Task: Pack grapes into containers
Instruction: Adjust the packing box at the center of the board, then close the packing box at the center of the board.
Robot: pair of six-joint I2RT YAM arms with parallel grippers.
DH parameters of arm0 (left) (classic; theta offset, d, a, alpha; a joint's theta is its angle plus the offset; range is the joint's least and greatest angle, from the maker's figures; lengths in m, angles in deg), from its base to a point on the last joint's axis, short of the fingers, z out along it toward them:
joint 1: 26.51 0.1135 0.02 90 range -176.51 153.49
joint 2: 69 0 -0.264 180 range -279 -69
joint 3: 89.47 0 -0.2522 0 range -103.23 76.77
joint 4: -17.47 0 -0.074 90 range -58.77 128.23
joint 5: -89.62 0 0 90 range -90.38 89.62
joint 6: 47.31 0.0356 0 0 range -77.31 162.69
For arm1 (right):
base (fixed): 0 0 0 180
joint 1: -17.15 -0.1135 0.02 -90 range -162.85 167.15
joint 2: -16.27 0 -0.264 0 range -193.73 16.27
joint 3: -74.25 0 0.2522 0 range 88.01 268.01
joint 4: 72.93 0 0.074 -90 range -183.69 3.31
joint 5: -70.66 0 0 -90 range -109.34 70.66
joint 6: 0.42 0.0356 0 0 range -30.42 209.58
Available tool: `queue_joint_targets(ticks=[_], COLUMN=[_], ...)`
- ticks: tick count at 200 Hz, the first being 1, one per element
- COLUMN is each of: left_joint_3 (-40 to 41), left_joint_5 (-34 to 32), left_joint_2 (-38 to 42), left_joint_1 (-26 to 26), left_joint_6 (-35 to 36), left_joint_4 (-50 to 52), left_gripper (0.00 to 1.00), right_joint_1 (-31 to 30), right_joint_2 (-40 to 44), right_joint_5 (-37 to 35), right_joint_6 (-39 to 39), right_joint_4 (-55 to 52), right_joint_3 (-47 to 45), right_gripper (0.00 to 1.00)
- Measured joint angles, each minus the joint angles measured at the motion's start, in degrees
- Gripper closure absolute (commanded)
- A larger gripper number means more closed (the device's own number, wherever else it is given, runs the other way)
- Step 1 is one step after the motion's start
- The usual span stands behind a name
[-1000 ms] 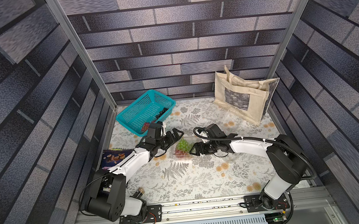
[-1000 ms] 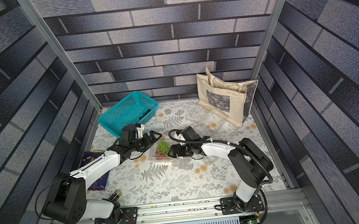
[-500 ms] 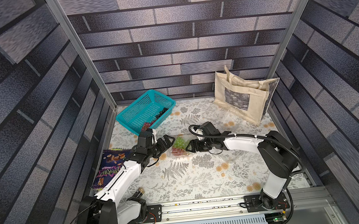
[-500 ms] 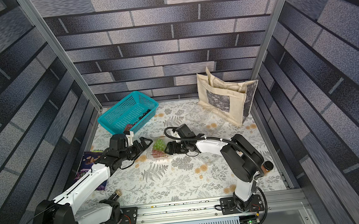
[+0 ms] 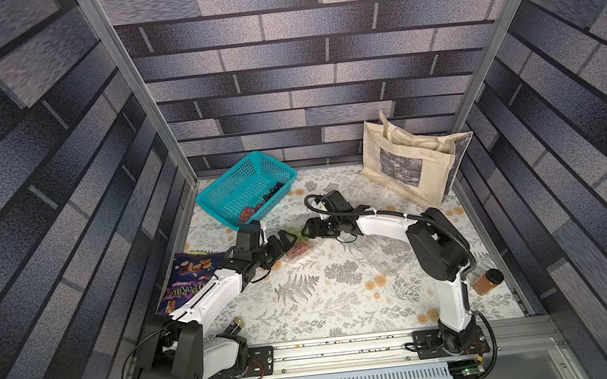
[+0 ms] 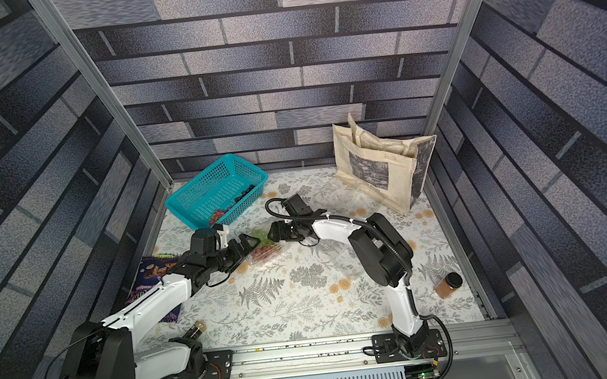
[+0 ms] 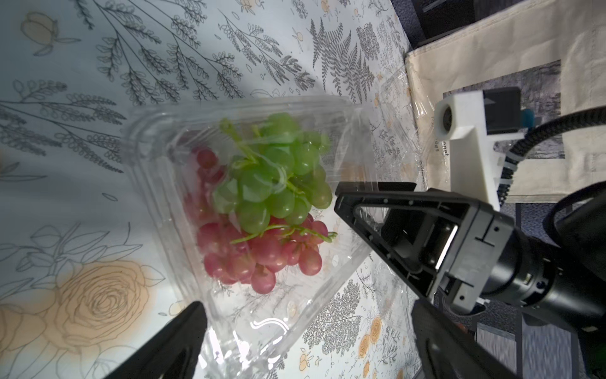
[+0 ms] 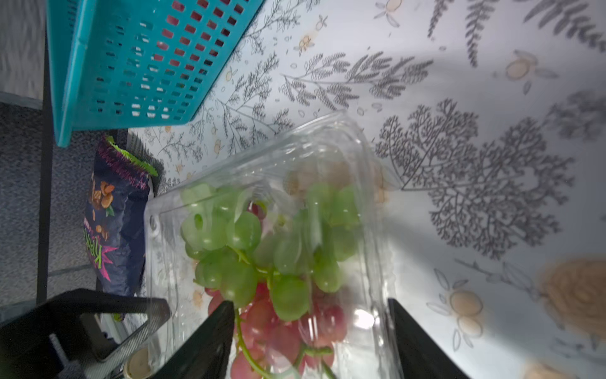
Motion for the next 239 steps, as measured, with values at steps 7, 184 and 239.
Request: queue_joint_targets(ticks=[7, 184, 239], left_joint_3=[-0.04, -19.63, -19.63], left_joint_5=[-0.13, -0.42, -0.68], left_joint_2=[-0.63, -15.32, -17.05], left_joint_1=[0.00, -2.01, -4.20], left_joint_6=[-0.22, -1.44, -1.70], left_joint_4=[-1.01, -0.50, -2.10], left_gripper=[0.00, 0.00, 0.00], right_joint_1=[0.37, 3.04, 4.31], right_joint_2=[-0.70, 5.33, 8.33], right_joint_5=[0.02, 1.79, 2.69], right_joint_6=[0.04, -0.57, 0.61], right_joint_4=[-0.17, -2.40, -0.31], right_joint_3=[1.03, -4.70, -9.90], right_gripper=[0.27, 0.22, 0.23])
